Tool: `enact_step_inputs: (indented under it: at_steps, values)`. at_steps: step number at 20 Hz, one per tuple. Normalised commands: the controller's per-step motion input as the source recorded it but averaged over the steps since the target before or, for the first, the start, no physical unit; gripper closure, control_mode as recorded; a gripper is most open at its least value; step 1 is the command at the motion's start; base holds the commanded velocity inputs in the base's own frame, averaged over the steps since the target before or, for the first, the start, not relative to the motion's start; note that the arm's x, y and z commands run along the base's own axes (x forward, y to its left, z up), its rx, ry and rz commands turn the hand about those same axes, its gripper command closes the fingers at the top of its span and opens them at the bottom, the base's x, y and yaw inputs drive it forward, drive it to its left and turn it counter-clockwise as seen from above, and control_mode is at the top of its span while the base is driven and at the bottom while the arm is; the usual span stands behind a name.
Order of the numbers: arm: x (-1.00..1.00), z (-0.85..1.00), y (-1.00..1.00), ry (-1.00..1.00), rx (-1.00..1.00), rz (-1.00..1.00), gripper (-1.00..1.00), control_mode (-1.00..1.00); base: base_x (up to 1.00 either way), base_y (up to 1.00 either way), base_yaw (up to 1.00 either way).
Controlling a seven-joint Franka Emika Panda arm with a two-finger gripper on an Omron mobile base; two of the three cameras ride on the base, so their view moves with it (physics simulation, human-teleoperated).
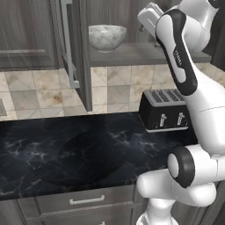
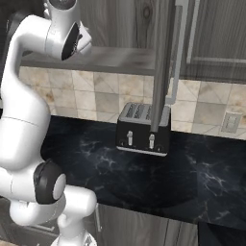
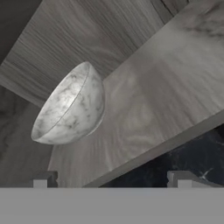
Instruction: Move the bowls from the cabinet to the plates on the dining table.
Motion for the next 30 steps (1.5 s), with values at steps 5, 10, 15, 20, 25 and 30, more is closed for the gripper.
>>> enact_step_inputs:
  at_steps: [5,10,15,20,25,30]
  values:
    - [0.09,0.06,0.2,0.0,0.0,0.0,-1.0,-1.0,0.0,0.0,0.0]
    - [0.29,0.0,0.18,0.0,0.0,0.0,-1.0,-1.0,0.0,0.0,0.0]
    - [0.56,-0.04,0.12,0.0,0.0,0.0,-1.0,-1.0,0.0,0.0,0.0]
    - [0.54,0.0,0.12,0.0,0.0,0.0,-1.0,-1.0,0.0,0.0,0.0]
    - [0.34,0.0,0.15,0.0,0.0,0.0,-1.0,-1.0,0.0,0.0,0.0]
    - [0.23,0.0,0.18,0.05,0.0,0.0,-1.0,-1.0,0.0,0.0,0.0]
